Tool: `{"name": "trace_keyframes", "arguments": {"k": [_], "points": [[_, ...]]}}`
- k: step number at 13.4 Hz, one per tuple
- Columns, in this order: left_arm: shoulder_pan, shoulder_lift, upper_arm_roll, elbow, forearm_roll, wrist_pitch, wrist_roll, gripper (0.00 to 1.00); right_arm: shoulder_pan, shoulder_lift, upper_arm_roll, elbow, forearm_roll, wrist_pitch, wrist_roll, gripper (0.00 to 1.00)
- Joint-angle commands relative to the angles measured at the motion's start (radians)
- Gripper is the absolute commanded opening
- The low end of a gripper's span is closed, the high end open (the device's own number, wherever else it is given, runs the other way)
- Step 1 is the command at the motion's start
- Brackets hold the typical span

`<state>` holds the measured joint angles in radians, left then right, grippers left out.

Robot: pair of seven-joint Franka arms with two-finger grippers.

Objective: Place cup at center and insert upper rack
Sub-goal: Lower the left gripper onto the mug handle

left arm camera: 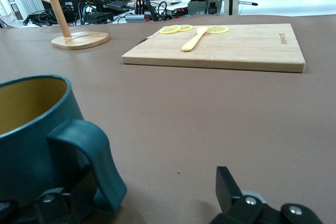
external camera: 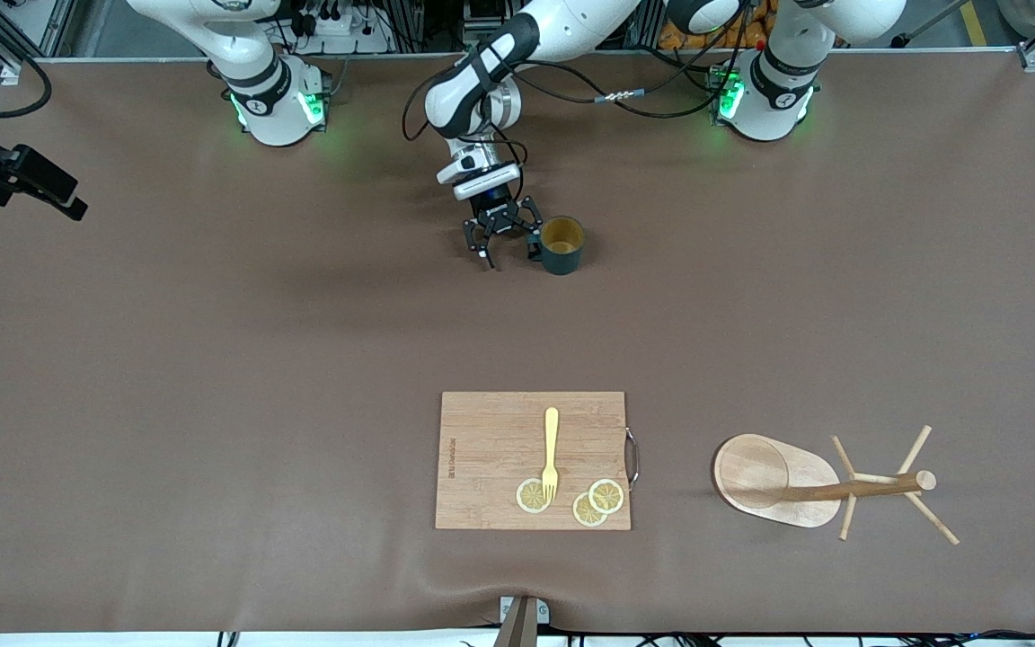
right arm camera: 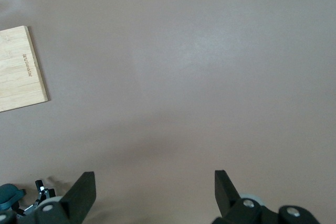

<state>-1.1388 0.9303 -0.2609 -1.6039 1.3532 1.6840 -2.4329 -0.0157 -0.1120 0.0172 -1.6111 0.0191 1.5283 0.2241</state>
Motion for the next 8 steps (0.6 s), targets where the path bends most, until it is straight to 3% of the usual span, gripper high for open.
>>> {"name": "trace_keyframes", "arguments": {"k": [1,2,3,4,8], "points": [[-0.003,0.013,0.002,0.019,0.026,-0.017,-0.015,0.62,-0.024,0.000,0.018,0.000,-0.010,0.000,-0.014,1.00],[-0.001,0.013,0.002,0.019,0.021,-0.015,-0.017,0.42,-0.024,0.000,0.018,0.000,-0.010,0.000,-0.014,1.00],[-0.001,0.013,0.002,0.019,0.021,-0.015,-0.029,0.11,-0.024,0.000,0.018,0.000,-0.008,0.000,-0.014,1.00],[0.001,0.015,0.003,0.016,0.023,-0.015,-0.037,0.00,-0.024,0.000,0.018,0.000,-0.010,0.000,-0.012,1.00],[0.004,0.015,0.003,0.019,0.024,-0.015,-0.043,0.00,-0.024,0.000,0.018,0.000,-0.008,0.001,-0.012,1.00]]}}
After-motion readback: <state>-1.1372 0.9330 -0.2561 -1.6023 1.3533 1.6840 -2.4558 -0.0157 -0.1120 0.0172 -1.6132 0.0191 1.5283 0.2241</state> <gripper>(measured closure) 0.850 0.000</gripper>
